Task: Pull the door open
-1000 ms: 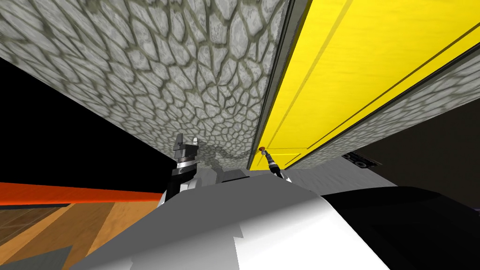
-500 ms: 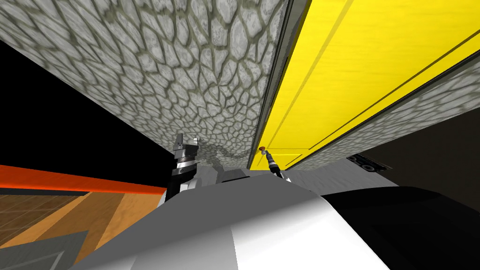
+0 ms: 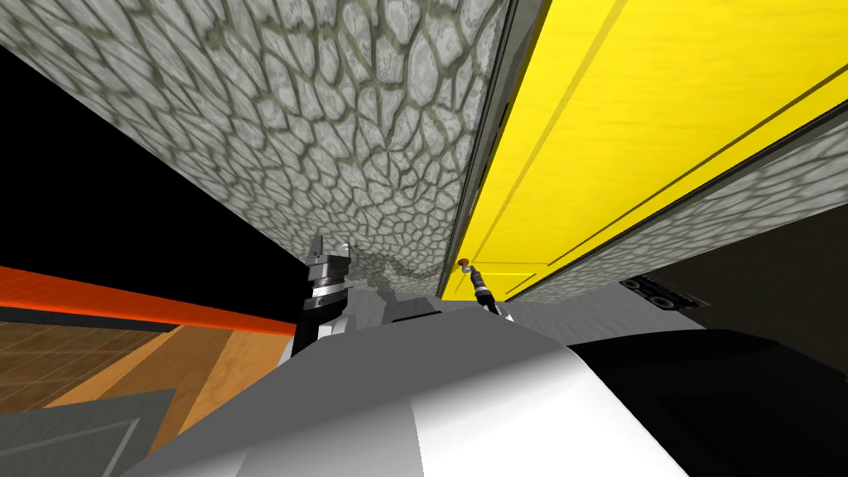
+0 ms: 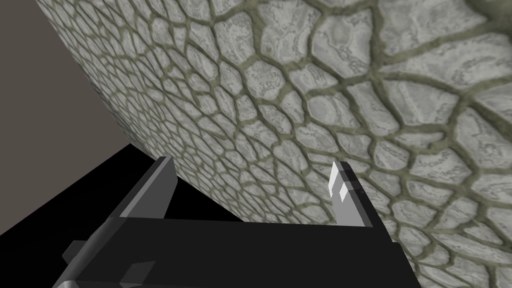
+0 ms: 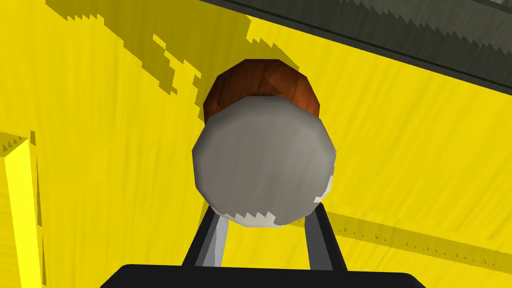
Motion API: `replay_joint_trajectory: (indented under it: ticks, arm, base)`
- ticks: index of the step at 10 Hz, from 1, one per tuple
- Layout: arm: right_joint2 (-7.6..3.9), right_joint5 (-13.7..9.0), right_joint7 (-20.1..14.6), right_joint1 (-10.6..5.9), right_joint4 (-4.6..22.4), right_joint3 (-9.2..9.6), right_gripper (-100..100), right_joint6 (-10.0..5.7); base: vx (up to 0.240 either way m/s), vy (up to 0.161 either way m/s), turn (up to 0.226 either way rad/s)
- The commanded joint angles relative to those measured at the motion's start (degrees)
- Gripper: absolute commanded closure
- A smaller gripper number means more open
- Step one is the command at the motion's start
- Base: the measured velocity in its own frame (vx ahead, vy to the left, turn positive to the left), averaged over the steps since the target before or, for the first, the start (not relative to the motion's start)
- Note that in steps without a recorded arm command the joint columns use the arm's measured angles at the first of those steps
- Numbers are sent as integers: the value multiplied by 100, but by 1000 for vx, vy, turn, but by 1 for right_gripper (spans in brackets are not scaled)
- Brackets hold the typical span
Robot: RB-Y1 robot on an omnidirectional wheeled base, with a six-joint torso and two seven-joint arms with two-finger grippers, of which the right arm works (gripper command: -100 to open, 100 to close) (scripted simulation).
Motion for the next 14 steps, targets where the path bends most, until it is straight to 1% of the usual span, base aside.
replay_joint_trajectory:
  ticks: [1, 2, 3, 4, 5, 6, 7, 8, 9, 10, 11, 12, 13, 14]
  arm:
    - [54, -114, -286, -3, -49, 55, 100, 27]
    - [54, -114, -383, -3, -49, 55, 100, 27]
    - [63, -201, -589, -1, -67, 70, 100, 56]
    - [63, -201, -622, -1, -67, 70, 100, 56]
    - [72, -287, -849, 0, -85, 84, 100, 85]
    - [81, -374, -996, 1, -103, 98, 100, 114]
    - [81, -374, -1099, 1, -103, 98, 100, 114]
    - [90, -461, -1299, 3, -121, 112, 100, 143]
    - [90, -461, -1337, 3, -121, 112, 100, 143]
    - [99, -548, -1568, 4, -139, 126, 100, 172]
    - [108, -635, -1719, 5, -157, 140, 100, 201]
    - [108, -635, -1814, 5, -157, 140, 100, 201]
    - [116, -722, -2024, 7, -175, 154, 100, 230]
    - [116, -722, -2053, 7, -175, 154, 100, 230]
  base:
    - [-51, -24, 116]
    - [-42, -22, 54]
    - [-44, -21, 52]
    - [-39, -16, 56]
    - [-37, -15, 82]
    - [-57, -27, 103]
    - [-45, -24, 45]
    - [-45, -14, 78]
    - [-38, -10, 45]
    - [-45, -18, 73]
    - [-59, -36, 105]
    - [-43, -21, 58]
    - [-46, -17, 57]
    - [-35, -14, 48]
